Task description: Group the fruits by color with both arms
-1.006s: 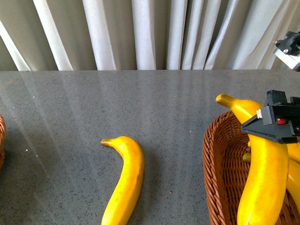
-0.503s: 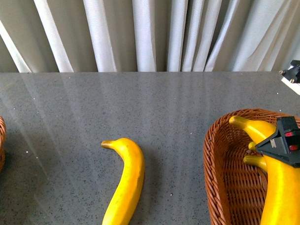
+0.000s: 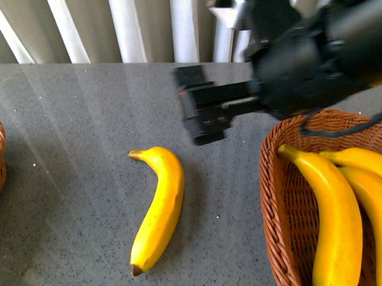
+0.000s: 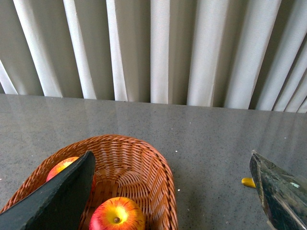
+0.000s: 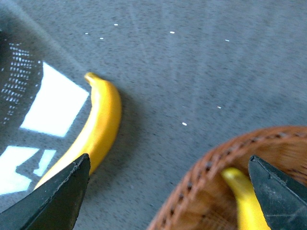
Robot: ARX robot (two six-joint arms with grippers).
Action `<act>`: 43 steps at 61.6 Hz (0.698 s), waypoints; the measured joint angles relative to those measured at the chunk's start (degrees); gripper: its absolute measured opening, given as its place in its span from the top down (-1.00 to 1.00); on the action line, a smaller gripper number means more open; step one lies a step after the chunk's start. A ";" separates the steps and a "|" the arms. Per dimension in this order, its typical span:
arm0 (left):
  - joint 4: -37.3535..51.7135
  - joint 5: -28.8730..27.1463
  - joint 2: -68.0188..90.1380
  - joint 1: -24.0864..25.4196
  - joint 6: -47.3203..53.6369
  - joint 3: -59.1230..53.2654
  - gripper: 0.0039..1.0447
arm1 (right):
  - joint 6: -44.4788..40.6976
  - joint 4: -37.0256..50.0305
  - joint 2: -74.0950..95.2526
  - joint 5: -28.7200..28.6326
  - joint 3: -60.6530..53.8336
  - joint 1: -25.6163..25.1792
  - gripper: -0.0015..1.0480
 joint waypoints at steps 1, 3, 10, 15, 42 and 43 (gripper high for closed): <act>0.00 0.00 0.00 0.00 0.00 0.00 -0.83 | 0.46 -0.39 2.10 0.83 1.60 1.73 -0.82; 0.00 0.00 0.00 0.00 0.00 0.00 -0.83 | 1.07 -0.92 4.96 1.84 3.56 3.61 -0.82; 0.00 0.00 0.00 0.00 0.00 0.00 -0.83 | 2.84 -2.36 11.52 2.67 7.87 6.49 -0.82; 0.00 -0.02 0.00 0.00 0.00 0.00 -0.83 | 3.93 -3.58 14.64 2.99 10.25 6.80 -0.82; 0.00 0.00 0.00 0.00 0.02 0.00 -0.83 | 6.88 -10.47 26.23 3.39 24.68 7.04 -0.82; 0.00 0.00 0.00 0.00 0.00 0.00 -0.83 | 6.99 -10.64 26.71 3.37 24.96 7.08 -0.82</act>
